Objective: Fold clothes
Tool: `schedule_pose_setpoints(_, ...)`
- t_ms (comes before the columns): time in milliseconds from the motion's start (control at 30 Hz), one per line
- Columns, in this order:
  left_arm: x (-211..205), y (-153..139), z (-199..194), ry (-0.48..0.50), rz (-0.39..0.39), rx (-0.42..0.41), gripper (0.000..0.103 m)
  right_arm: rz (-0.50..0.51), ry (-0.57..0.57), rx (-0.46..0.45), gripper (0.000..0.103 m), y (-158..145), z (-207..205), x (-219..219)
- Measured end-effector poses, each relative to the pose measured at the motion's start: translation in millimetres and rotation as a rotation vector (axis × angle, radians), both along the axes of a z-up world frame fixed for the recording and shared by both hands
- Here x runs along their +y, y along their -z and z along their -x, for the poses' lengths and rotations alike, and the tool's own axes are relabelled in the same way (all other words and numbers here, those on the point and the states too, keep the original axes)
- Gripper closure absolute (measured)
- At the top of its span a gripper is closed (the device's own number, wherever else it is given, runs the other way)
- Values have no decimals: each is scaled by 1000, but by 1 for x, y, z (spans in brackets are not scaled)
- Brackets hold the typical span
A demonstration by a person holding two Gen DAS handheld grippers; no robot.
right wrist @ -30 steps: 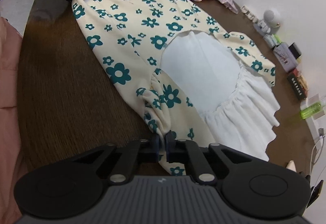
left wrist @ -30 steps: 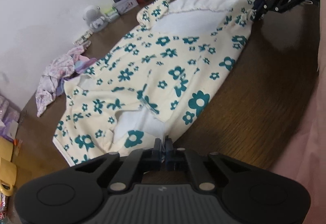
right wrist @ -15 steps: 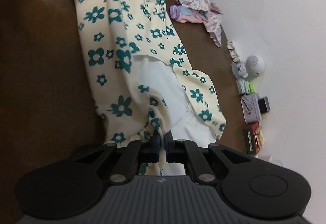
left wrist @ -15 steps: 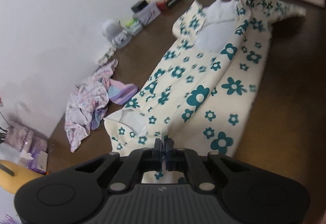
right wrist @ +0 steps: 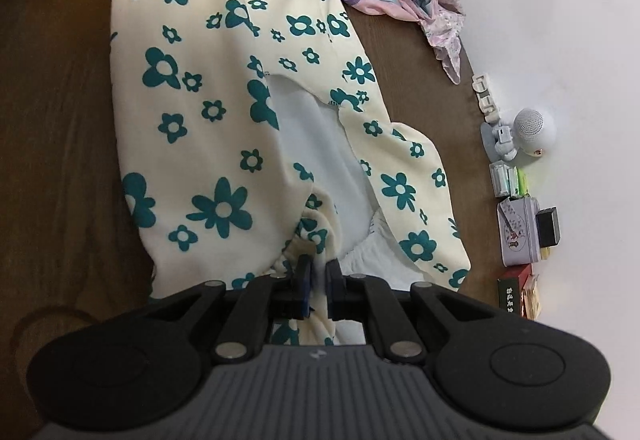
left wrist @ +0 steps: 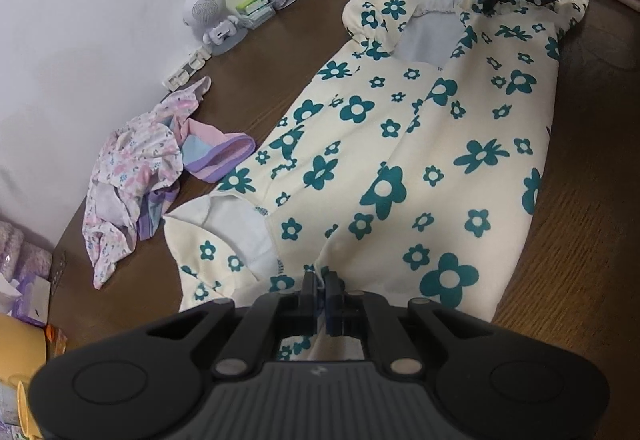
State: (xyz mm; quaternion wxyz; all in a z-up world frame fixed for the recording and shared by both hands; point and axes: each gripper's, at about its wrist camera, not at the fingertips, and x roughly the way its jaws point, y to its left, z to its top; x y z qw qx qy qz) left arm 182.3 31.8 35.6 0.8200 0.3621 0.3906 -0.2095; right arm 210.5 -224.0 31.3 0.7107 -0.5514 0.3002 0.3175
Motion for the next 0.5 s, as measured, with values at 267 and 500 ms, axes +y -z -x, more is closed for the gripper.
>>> schedule_pose_setpoints(267, -1, -4, 9, -29, 11, -23, 101, -34, 7, -75, 97, -11, 3, -3)
schedule_pose_setpoints(500, -1, 3, 7, -57, 26, -22, 100, -25, 8, -84, 97, 9, -5, -1)
